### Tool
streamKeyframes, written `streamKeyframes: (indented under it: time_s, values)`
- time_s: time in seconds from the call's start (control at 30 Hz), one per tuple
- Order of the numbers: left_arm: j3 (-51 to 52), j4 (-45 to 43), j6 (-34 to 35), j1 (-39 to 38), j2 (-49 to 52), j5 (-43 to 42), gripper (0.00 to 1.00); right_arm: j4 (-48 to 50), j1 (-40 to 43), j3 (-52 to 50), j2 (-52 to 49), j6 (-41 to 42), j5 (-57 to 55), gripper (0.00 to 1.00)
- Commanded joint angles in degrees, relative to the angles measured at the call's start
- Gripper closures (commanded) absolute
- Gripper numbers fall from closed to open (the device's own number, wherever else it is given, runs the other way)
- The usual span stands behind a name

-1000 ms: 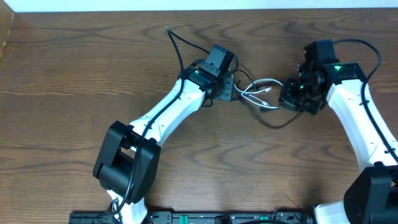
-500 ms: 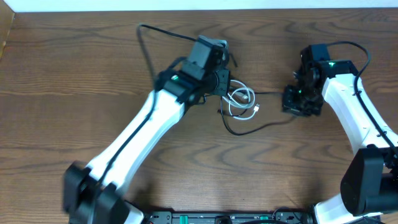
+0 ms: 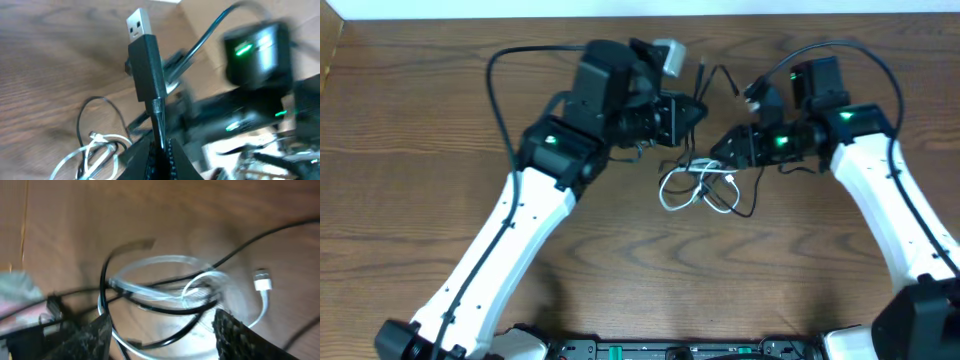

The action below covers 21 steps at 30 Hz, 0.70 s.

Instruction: Untangle cables

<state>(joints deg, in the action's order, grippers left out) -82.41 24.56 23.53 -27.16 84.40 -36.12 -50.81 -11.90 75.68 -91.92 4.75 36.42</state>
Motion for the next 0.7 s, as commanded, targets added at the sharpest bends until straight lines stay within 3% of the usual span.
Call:
streamKeyframes:
  time_s: [0.0, 0.2, 0.4, 0.5, 0.67]
  values:
    - [-1.1, -1.1, 6.0, 2.6, -2.9, -4.2, 0.93, -0.2, -2.8, 0.4, -2.0, -6.9, 3.4, 0.40]
    - [-1.1, -3.5, 8.8, 4.5, -2.9, -11.6, 0.93, 2.5, -5.1, 0.4, -5.7, -8.7, 3.2, 0.45]
    - [-1.1, -3.9, 9.4, 4.7, -2.9, -14.4, 0.92, 8.9, -5.9, 0.4, -9.7, -4.0, 5.7, 0.78]
    - [-1.1, -3.6, 9.1, 5.5, -2.8, -13.8, 0.93, 8.4, -5.6, 0.4, -9.7, 0.8, 1.5, 0.99]
    - [-1.1, 3.0, 6.3, 6.6, -2.7, -3.9, 0.92, 2.1, -4.7, 0.4, -7.7, 8.4, -8.5, 0.99]
